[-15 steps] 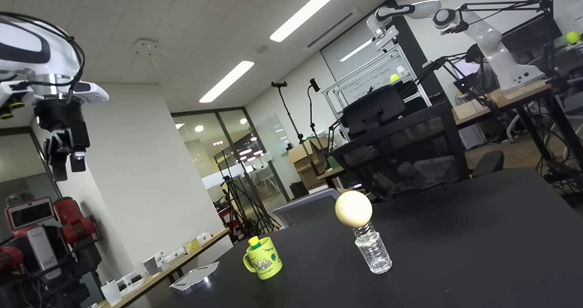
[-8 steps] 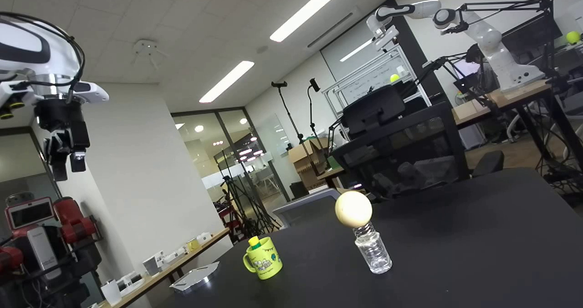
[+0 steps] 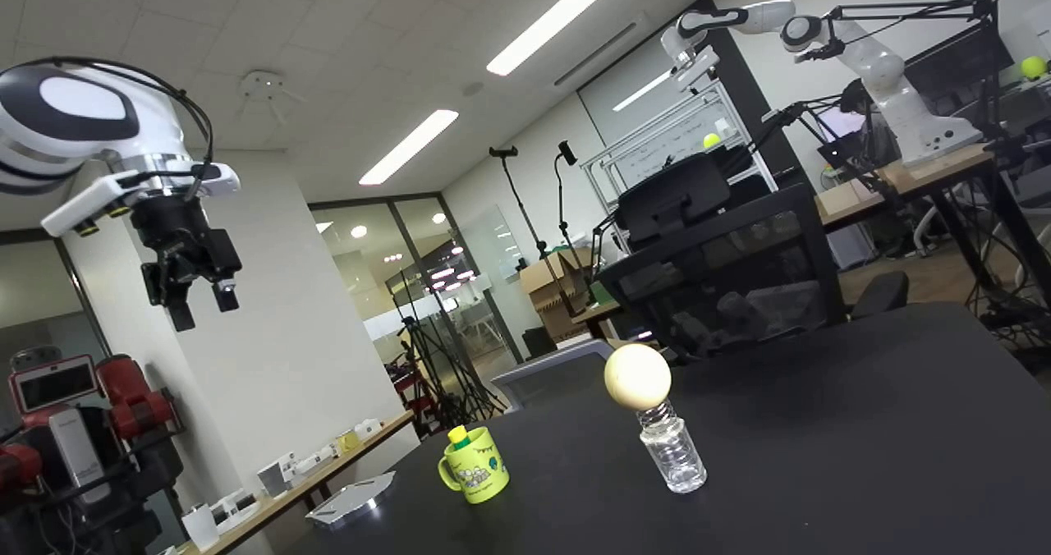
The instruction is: Put the paper glue on the table
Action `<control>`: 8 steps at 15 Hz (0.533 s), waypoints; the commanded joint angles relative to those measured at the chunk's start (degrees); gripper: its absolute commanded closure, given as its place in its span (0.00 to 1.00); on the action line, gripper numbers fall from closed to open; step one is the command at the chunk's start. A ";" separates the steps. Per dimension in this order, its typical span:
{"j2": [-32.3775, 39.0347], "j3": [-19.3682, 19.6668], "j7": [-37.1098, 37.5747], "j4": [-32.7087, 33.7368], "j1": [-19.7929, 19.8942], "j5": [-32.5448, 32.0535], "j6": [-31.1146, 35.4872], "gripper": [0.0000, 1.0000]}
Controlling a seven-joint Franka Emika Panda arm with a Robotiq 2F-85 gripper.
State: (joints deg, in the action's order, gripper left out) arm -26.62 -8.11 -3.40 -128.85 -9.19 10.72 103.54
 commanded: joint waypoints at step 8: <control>10.01 0.79 -5.60 0.38 0.86 -10.47 16.93 0.00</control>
State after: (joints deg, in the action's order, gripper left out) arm -16.59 -7.65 -9.12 -128.61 -7.92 0.32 120.65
